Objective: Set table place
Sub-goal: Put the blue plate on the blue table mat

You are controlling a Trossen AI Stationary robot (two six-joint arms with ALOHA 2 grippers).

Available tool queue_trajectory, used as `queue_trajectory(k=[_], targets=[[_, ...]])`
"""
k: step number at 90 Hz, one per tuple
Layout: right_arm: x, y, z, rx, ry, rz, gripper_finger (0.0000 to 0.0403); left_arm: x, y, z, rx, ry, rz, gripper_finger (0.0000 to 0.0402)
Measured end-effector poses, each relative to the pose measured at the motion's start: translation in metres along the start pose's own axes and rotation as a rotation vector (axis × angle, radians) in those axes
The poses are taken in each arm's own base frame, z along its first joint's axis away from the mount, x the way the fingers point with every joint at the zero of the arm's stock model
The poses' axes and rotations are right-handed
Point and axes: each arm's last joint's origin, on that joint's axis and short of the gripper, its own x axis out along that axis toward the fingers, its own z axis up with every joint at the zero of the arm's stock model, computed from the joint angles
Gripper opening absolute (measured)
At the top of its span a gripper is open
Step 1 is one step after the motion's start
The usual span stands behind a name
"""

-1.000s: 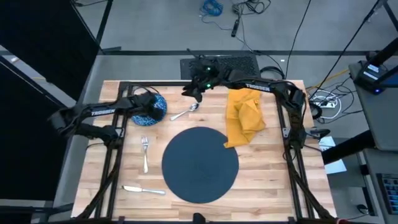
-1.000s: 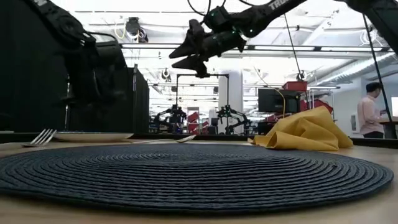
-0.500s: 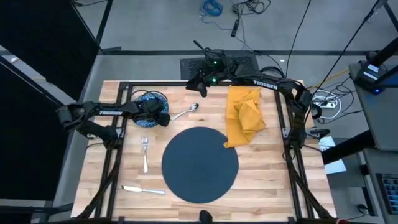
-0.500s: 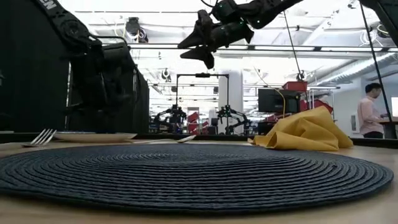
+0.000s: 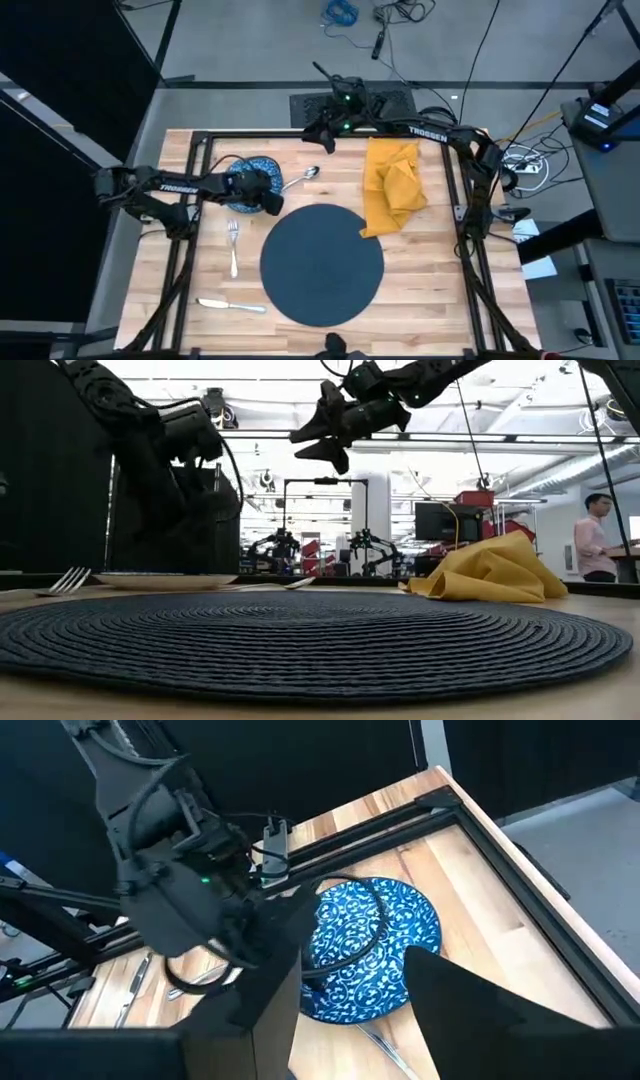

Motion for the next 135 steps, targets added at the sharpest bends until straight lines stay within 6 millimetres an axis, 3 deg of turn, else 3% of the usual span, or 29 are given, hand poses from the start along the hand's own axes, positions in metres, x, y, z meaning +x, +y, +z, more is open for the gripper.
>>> queue_trajectory(k=[13, 29, 49, 68, 81, 99, 119, 135], targets=[[-0.001, -0.004, -0.004, 0.028, 0.032, -0.035, 0.0171, -0.009, -0.009, 0.009, 0.048, -0.057, -0.005, 0.0109], [0.002, -0.011, -0.013, 0.058, 0.094, -0.075, 0.0171, -0.04, -0.009, 0.027, 0.079, -0.142, 0.009, 0.0109], [0.011, -0.021, -0.037, 0.111, 0.089, -0.084, 0.0171, -0.095, 0.019, 0.038, -0.036, -0.244, 0.02, 0.0109], [0.036, -0.034, -0.065, 0.215, 0.071, -0.065, 0.0171, -0.128, 0.056, 0.031, -0.237, -0.282, 0.106, 0.0109], [0.068, -0.039, -0.083, 0.267, 0.05, -0.033, 0.0171, -0.133, 0.073, 0.023, -0.331, -0.229, 0.2, 0.0109], [0.098, -0.053, -0.106, 0.344, 0.052, -0.018, 0.0171, -0.128, 0.079, 0.019, -0.397, -0.183, 0.201, 0.0109], [0.107, -0.048, -0.091, 0.303, 0.024, 0.0, 0.0171, -0.107, 0.089, 0.003, -0.489, -0.087, 0.22, 0.0109], [0.112, -0.047, -0.097, 0.302, 0.052, -0.004, 0.0171, -0.102, 0.095, -0.004, -0.559, -0.096, 0.309, 0.0109]])
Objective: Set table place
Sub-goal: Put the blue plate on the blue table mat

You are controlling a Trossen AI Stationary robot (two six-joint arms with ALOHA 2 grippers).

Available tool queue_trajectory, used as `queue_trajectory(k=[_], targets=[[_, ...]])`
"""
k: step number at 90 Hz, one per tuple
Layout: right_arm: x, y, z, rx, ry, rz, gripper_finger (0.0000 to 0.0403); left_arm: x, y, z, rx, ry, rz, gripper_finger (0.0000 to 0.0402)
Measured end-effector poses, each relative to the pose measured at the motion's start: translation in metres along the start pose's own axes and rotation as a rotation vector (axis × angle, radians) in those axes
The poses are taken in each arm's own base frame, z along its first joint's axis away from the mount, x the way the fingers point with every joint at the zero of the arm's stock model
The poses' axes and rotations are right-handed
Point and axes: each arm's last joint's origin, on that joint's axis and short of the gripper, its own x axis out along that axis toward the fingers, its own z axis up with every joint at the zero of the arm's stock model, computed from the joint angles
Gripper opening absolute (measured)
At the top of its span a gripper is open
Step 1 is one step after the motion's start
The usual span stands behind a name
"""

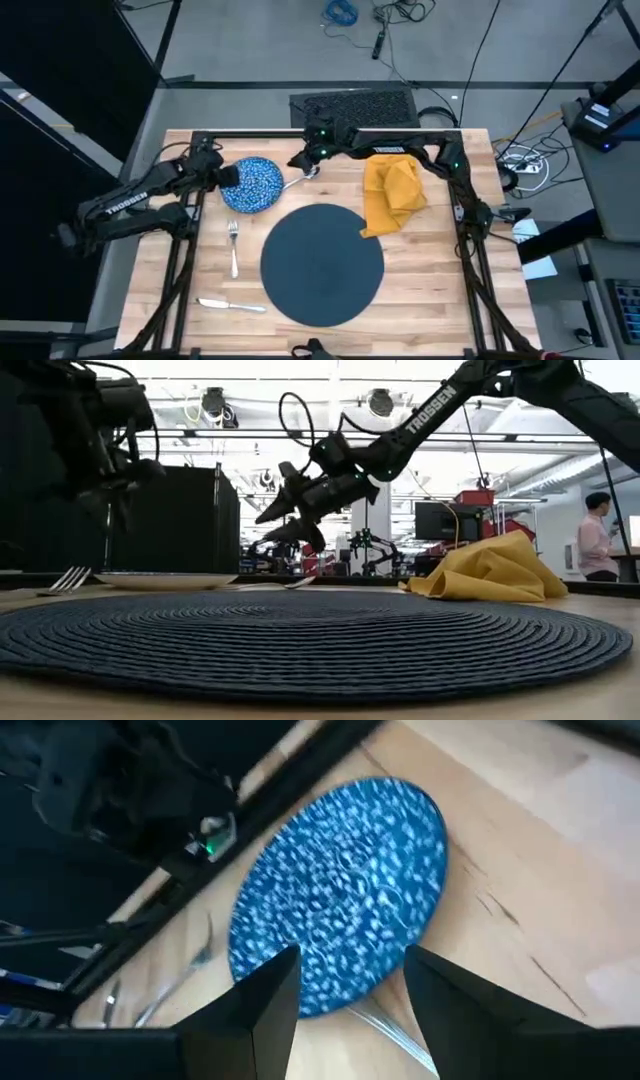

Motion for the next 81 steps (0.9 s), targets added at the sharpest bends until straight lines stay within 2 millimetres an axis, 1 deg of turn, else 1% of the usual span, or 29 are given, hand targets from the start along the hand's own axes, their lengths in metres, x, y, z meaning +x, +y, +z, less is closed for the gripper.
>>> queue_trajectory(k=[6, 28, 44, 56, 67, 72, 81], targets=[[0.0, 0.002, 0.0, -0.016, 0.0, 0.002, 0.0171, 0.002, 0.003, -0.002, -0.022, 0.004, 0.034, 0.0109], [0.005, 0.008, -0.005, -0.061, 0.0, -0.031, 0.0171, 0.012, 0.01, -0.01, -0.067, 0.045, 0.061, 0.0109], [0.013, -0.003, -0.011, -0.043, -0.005, -0.024, 0.0171, 0.013, 0.009, -0.009, -0.068, 0.039, 0.062, 0.0109], [0.018, -0.005, -0.004, -0.015, -0.022, 0.003, 0.0171, 0.016, 0.009, -0.009, -0.061, 0.039, 0.096, 0.0109], [0.026, -0.012, -0.011, -0.003, 0.015, -0.016, 0.0171, 0.021, 0.006, -0.008, -0.05, 0.053, 0.12, 0.0109], [0.026, -0.012, -0.013, 0.008, 0.027, -0.022, 0.0171, 0.024, 0.005, -0.008, -0.046, 0.058, 0.13, 0.0109], [0.025, -0.008, -0.007, -0.004, 0.0, -0.007, 0.0171, 0.029, 0.002, -0.007, -0.02, 0.069, 0.144, 0.0109]])
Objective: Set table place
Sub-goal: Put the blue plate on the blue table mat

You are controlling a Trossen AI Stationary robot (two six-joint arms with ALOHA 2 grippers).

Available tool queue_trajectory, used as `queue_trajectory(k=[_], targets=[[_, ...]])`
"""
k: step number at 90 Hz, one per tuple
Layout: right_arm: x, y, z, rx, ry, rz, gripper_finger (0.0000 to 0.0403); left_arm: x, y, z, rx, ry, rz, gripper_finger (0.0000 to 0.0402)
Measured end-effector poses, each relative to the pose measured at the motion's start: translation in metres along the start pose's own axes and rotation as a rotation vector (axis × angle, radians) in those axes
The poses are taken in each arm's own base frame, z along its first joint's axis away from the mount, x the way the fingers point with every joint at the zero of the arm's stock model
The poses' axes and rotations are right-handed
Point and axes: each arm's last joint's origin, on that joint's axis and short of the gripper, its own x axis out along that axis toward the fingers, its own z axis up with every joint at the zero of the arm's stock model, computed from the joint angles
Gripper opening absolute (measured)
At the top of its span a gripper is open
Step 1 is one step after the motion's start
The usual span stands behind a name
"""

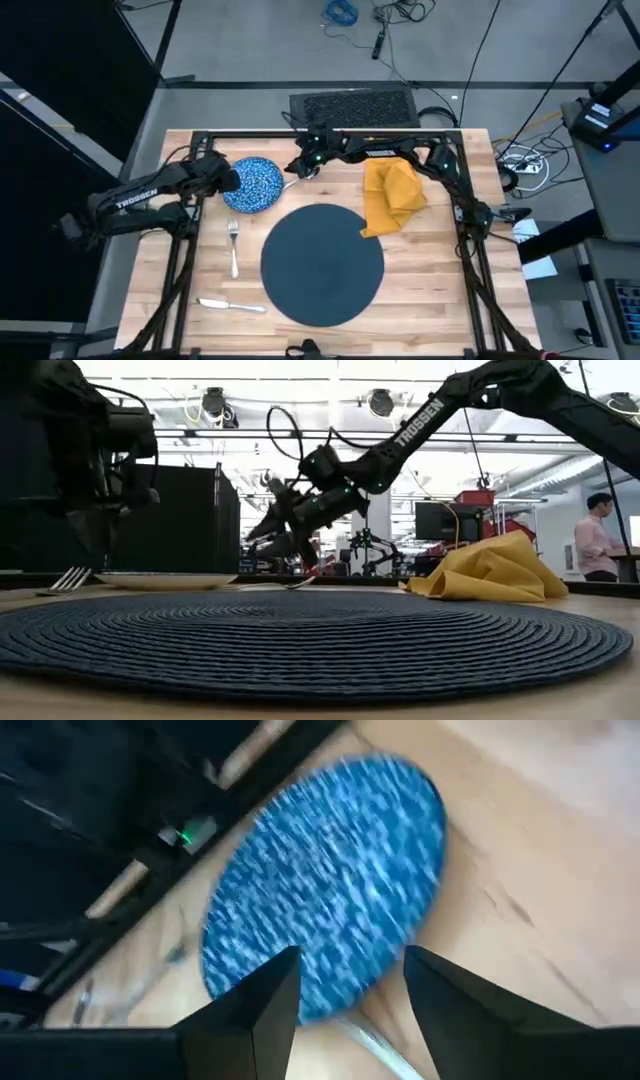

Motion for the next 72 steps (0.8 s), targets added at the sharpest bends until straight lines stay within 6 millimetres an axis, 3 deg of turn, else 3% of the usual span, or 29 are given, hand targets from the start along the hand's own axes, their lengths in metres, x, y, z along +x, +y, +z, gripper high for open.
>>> queue_trajectory(k=[21, 49, 61, 72], targets=[[0.004, 0.003, -0.004, -0.02, -0.003, -0.049, 0.0171, 0.014, -0.007, 0.001, 0.048, 0.044, 0.07, 0.0109], [0.01, 0.014, -0.011, -0.125, 0.015, -0.082, 0.0171, 0.029, -0.02, 0.003, 0.097, 0.088, 0.032, 0.0109], [0.019, 0.042, -0.012, -0.41, 0.093, -0.06, 0.0171, 0.031, -0.02, 0.003, 0.115, 0.094, 0.041, 0.0109], [0.029, 0.072, -0.026, -0.698, 0.206, -0.125, 0.0171, 0.031, -0.02, 0.003, 0.125, 0.095, 0.042, 0.0109]])
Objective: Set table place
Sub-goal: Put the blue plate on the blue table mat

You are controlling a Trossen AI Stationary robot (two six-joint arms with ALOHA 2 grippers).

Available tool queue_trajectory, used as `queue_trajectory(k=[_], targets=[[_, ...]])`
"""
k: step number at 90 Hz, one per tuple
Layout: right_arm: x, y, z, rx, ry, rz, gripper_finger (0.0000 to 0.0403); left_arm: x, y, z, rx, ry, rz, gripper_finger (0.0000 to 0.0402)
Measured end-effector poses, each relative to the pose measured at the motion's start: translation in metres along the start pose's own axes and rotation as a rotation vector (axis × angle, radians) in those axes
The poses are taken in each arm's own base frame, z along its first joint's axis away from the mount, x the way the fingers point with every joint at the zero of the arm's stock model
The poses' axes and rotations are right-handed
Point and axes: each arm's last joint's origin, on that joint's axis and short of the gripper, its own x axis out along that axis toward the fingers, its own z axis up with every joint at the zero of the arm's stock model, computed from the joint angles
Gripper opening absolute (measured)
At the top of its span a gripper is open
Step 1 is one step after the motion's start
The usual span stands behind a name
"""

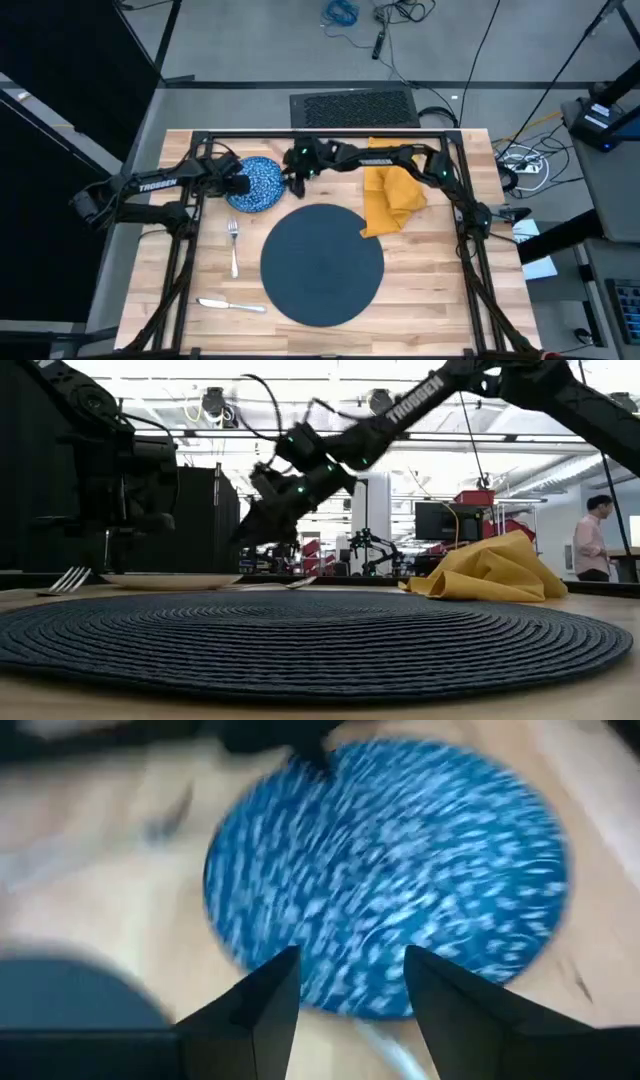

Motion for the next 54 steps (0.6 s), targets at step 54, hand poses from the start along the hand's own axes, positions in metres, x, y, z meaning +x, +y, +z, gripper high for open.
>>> queue_trajectory(k=[54], targets=[[0.045, 0.069, -0.014, -0.66, 0.112, -0.178, 0.0171, 0.0, 0.0, 0.0, 0.028, 0.002, 0.002, 0.0109]])
